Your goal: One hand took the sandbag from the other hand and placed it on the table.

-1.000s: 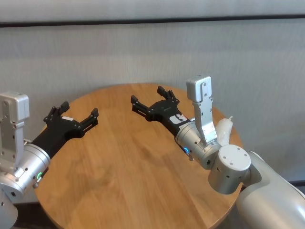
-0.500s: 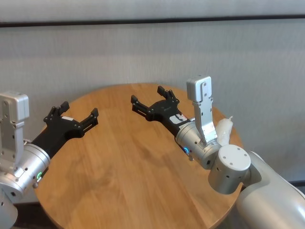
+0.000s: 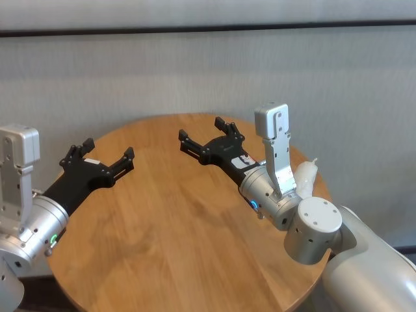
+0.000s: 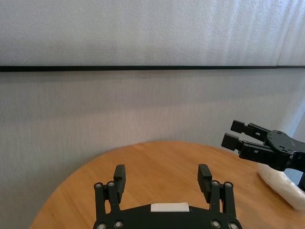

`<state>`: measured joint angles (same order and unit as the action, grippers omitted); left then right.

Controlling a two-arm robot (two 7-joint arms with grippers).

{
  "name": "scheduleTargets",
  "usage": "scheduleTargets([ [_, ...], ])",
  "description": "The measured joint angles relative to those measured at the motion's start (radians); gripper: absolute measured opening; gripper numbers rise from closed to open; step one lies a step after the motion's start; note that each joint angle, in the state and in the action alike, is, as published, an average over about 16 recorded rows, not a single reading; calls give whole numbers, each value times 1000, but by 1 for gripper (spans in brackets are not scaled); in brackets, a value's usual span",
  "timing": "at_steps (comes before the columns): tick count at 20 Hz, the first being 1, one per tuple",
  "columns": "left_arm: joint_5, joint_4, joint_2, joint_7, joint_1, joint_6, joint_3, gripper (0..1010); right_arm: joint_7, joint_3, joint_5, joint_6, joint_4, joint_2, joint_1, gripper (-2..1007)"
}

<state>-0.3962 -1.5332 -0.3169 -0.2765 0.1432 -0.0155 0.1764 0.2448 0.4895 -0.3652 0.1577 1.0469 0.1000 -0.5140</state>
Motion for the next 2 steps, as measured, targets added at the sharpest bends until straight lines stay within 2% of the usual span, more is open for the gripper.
scheduleTargets([
  [2,0,0,0,0,0,0,0,1000,0,0,0,0,0,0,0,1001],
])
